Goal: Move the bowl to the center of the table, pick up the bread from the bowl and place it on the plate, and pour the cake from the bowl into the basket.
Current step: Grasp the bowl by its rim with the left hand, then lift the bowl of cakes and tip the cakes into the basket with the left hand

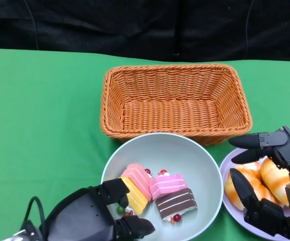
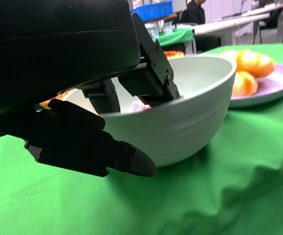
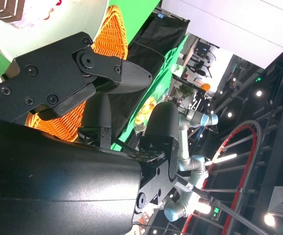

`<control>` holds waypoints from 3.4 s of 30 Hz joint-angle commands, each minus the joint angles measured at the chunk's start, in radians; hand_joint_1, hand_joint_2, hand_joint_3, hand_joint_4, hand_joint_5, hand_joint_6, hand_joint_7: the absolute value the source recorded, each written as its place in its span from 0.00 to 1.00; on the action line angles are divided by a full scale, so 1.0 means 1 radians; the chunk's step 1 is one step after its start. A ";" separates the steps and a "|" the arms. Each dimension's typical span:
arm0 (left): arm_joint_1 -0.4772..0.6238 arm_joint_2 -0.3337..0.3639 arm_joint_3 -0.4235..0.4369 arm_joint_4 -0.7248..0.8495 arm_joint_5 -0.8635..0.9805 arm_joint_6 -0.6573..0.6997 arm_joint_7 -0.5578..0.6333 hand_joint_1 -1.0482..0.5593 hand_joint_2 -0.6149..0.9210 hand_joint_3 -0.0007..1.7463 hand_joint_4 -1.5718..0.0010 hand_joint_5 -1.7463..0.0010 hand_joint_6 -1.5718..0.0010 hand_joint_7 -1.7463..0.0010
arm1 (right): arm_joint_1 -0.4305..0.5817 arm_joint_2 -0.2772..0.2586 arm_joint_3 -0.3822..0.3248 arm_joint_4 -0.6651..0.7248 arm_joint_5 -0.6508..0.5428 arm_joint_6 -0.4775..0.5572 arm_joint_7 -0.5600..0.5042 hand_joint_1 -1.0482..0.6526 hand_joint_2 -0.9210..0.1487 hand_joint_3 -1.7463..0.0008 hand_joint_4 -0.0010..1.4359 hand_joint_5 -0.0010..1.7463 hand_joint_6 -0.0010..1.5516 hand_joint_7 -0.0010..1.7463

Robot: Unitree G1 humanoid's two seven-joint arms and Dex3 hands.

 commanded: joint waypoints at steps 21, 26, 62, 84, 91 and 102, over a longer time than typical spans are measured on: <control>-0.379 0.016 -0.400 0.542 0.160 0.017 0.646 0.42 0.99 0.01 0.42 0.00 0.48 0.24 | -0.005 0.026 0.004 -0.003 -0.020 -0.014 -0.022 0.47 0.27 0.54 0.31 0.80 0.17 0.73; -0.348 0.066 -0.380 0.429 0.110 -0.001 0.634 0.41 1.00 0.00 0.41 0.00 0.46 0.23 | -0.008 0.030 0.001 0.003 -0.016 -0.016 -0.023 0.46 0.27 0.53 0.31 0.80 0.17 0.74; -0.243 0.164 0.102 0.041 -0.432 -0.208 0.115 0.54 0.83 0.41 0.40 0.00 0.56 0.00 | 0.051 0.093 -0.008 0.116 -0.026 -0.214 -0.154 0.61 0.66 0.00 0.62 1.00 0.48 0.95; -0.393 -0.306 0.057 0.280 -0.961 0.200 -0.271 0.57 0.55 0.98 0.37 0.00 0.49 0.00 | 0.099 0.044 0.035 0.108 -0.020 -0.242 -0.058 0.61 0.72 0.00 0.69 1.00 0.54 0.91; -0.432 -0.454 0.096 0.359 -1.046 0.318 -0.267 0.53 0.56 0.97 0.35 0.00 0.46 0.00 | 0.120 0.045 0.040 0.098 -0.036 -0.236 -0.050 0.61 0.72 0.00 0.69 1.00 0.55 0.90; -0.524 -0.680 0.227 0.458 -1.169 0.516 -0.163 0.52 0.56 0.96 0.34 0.00 0.45 0.01 | 0.136 0.050 0.054 0.090 -0.049 -0.224 -0.053 0.63 0.72 0.00 0.71 1.00 0.56 0.90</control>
